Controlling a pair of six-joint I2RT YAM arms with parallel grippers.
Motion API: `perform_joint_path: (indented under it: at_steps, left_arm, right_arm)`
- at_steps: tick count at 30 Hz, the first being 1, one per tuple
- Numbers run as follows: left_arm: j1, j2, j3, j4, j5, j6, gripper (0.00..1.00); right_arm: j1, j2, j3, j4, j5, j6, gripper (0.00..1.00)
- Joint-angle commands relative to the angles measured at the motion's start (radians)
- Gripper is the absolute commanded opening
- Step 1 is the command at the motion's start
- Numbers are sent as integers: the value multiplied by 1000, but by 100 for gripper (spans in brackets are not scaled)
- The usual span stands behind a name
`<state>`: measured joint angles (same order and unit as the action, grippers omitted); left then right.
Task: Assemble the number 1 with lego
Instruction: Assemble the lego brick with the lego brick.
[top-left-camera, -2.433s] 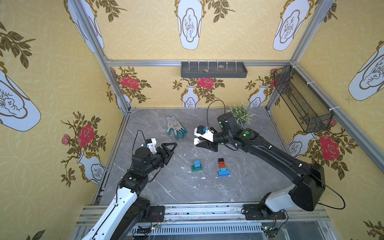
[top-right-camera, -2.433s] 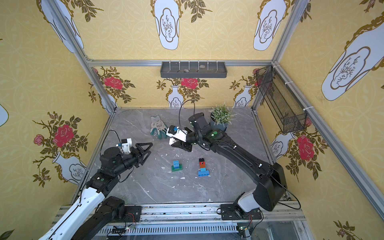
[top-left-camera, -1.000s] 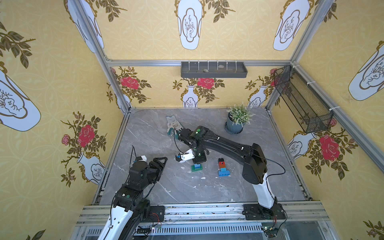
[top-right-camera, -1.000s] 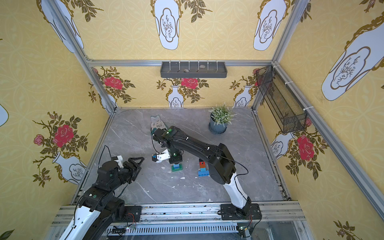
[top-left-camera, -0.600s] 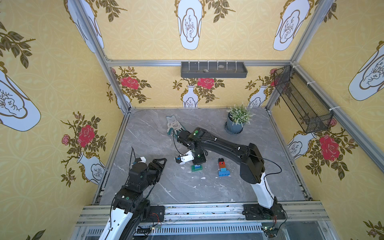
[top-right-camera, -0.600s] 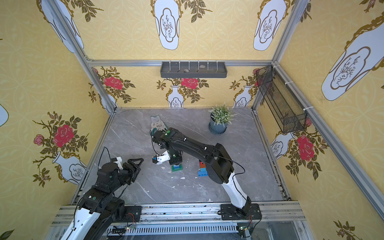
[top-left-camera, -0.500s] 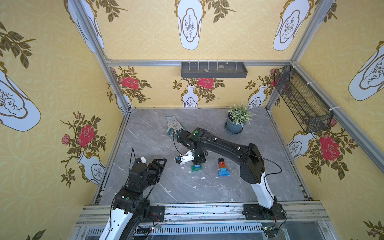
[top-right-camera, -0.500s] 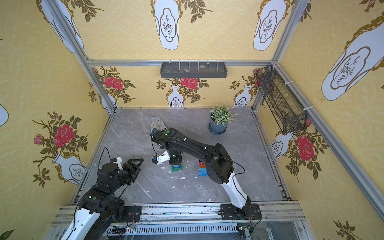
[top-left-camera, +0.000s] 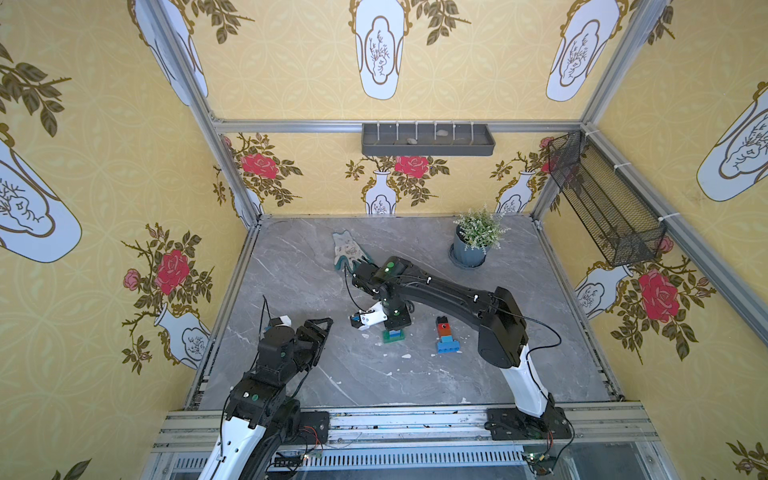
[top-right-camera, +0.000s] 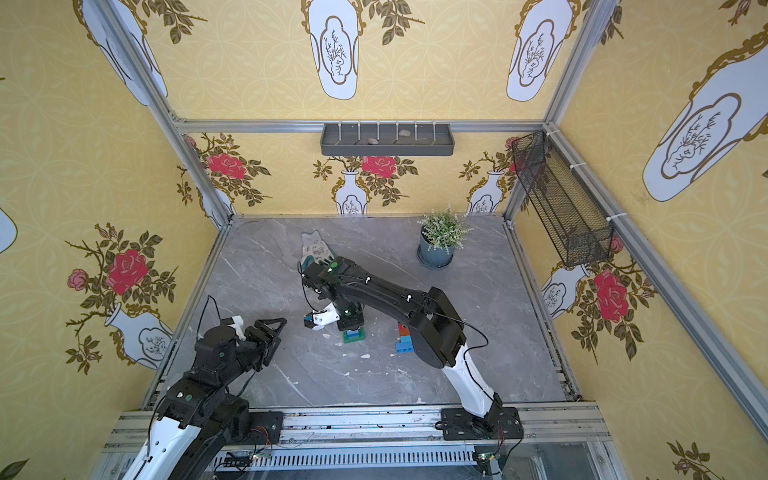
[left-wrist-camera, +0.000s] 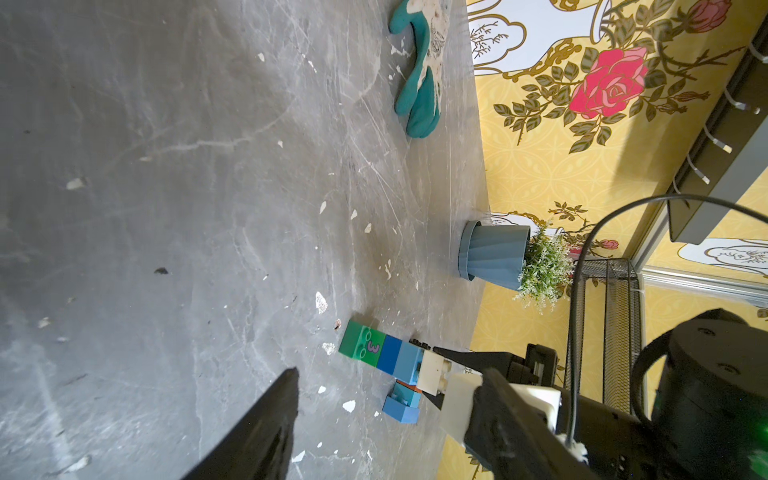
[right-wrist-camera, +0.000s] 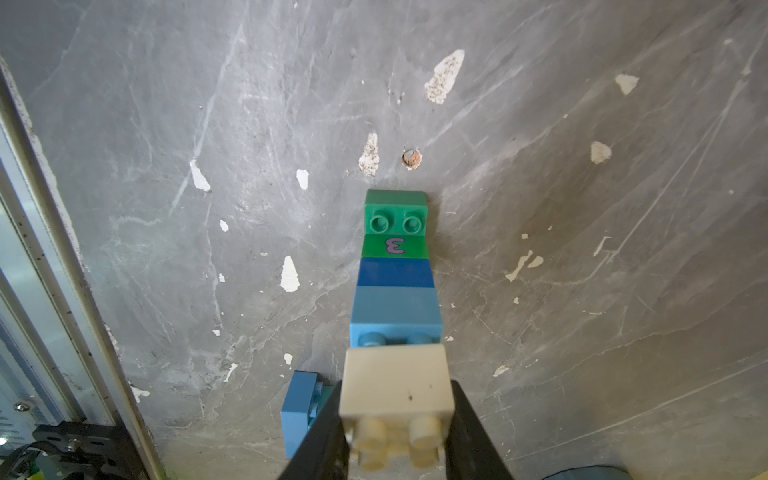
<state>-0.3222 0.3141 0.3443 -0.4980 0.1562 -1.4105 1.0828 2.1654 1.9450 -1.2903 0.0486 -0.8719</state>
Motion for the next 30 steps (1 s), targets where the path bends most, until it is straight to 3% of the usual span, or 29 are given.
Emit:
perform_joint_path:
  at_steps: [1,14,30]
  left_arm:
    - [1,-3,-8,10,-9,9,70]
    - [0,-4,-10,10,-6,7,70]
    - [1,14,0,7,3,22,71]
  right_arm:
    - [-6,24,-11,17,-82,21,21]
    - [1,30,-3,25,-71,28,26]
    - [9,11,-11,43,-39,30,52]
